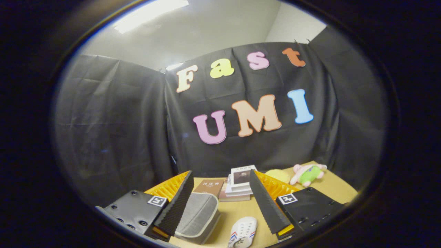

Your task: Open the storage box then place both shoes into the box .Put the left shoe in first, then the right shoe, with the right side of both shoes facing outward in a uniform manner.

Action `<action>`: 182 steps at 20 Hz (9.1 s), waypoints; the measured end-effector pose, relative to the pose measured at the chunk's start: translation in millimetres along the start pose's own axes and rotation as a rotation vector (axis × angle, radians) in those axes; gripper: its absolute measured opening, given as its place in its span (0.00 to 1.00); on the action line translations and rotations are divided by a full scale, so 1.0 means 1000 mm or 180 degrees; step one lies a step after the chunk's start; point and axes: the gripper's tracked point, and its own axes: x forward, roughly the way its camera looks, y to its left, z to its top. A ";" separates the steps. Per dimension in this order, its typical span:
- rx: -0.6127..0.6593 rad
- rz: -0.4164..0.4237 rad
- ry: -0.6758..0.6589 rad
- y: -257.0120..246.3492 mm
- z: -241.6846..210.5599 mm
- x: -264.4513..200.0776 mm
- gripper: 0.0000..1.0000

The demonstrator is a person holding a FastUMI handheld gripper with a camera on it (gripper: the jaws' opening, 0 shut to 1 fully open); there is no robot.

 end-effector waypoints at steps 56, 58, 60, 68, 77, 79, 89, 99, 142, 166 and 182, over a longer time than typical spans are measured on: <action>0.3422 0.0807 0.2328 0.070 -0.227 0.000 0.07; 0.3392 0.0913 0.2295 0.076 -0.210 -0.001 0.05; 0.3305 0.1011 0.2244 0.083 -0.191 0.002 0.04; 0.3025 0.1364 0.2102 0.130 -0.135 0.017 0.06; 0.2962 0.1706 0.2020 0.202 -0.104 0.027 0.08; 0.2931 0.1759 0.2016 0.218 -0.102 0.031 0.08; 0.2555 0.1955 0.2097 0.295 -0.114 0.046 0.17; 0.1848 0.1805 0.1863 0.295 -0.124 0.051 0.84; 0.0297 -0.0019 0.2201 -0.097 -0.227 0.016 1.00; -0.0124 -0.0010 0.3318 -0.125 -0.334 0.002 0.49; 0.0932 -0.0330 0.3126 -0.116 -0.328 0.005 0.04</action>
